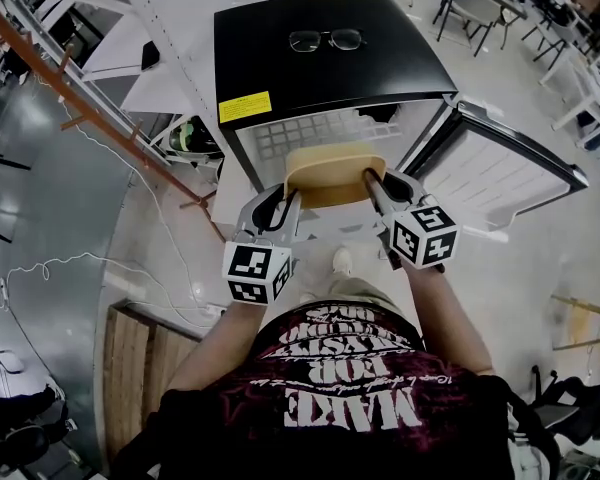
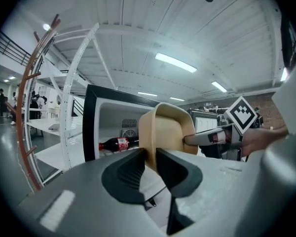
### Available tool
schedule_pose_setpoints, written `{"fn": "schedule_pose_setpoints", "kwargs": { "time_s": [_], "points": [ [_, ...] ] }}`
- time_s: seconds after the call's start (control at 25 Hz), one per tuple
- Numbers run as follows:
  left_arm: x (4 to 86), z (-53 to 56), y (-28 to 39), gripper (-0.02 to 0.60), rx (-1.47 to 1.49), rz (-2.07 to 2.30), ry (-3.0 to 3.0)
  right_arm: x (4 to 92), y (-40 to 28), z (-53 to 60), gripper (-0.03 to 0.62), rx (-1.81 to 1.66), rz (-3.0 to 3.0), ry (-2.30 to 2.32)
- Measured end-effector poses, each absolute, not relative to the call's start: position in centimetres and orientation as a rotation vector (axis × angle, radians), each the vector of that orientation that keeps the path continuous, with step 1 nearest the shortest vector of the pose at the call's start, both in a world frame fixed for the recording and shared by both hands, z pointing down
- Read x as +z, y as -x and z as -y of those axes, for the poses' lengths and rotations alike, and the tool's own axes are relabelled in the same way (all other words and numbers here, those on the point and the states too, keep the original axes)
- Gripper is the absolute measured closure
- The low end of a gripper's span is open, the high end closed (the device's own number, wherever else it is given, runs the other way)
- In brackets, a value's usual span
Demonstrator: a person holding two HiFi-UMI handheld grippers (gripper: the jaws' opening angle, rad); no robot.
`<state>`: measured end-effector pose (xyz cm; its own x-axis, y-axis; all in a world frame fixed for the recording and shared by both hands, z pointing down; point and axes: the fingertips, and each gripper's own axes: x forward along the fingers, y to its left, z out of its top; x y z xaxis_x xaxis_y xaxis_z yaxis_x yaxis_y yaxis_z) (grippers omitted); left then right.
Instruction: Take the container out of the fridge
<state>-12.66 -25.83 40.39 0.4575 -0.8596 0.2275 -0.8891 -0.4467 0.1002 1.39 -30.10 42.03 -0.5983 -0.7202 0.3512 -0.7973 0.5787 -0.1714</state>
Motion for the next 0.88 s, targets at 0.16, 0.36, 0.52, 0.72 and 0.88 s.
{"fn": "schedule_pose_setpoints", "kwargs": {
  "time_s": [0.16,0.36,0.52,0.72,0.88],
  "points": [
    [39.6,25.9,12.8,0.506,0.189,1.536,-2.516,40.9,-1.3,30.1,0.530,0.408,2.596,-1.254],
    [38.9,26.2,13.0,0.509,0.194,1.560,-2.529,40.1,-1.1,30.2,0.528,0.371,2.609,-1.252],
    [38.2,26.2,13.2,0.509,0.185,1.578,-2.543,39.2,-0.9,30.2,0.527,0.342,2.628,-1.256],
    [37.6,26.2,13.6,0.509,0.171,1.594,-2.549,38.1,-0.5,30.2,0.528,0.293,2.642,-1.255],
    [37.0,26.2,13.7,0.509,0.158,1.603,-2.561,37.4,-0.5,30.2,0.526,0.273,2.652,-1.255]
  ]
}}
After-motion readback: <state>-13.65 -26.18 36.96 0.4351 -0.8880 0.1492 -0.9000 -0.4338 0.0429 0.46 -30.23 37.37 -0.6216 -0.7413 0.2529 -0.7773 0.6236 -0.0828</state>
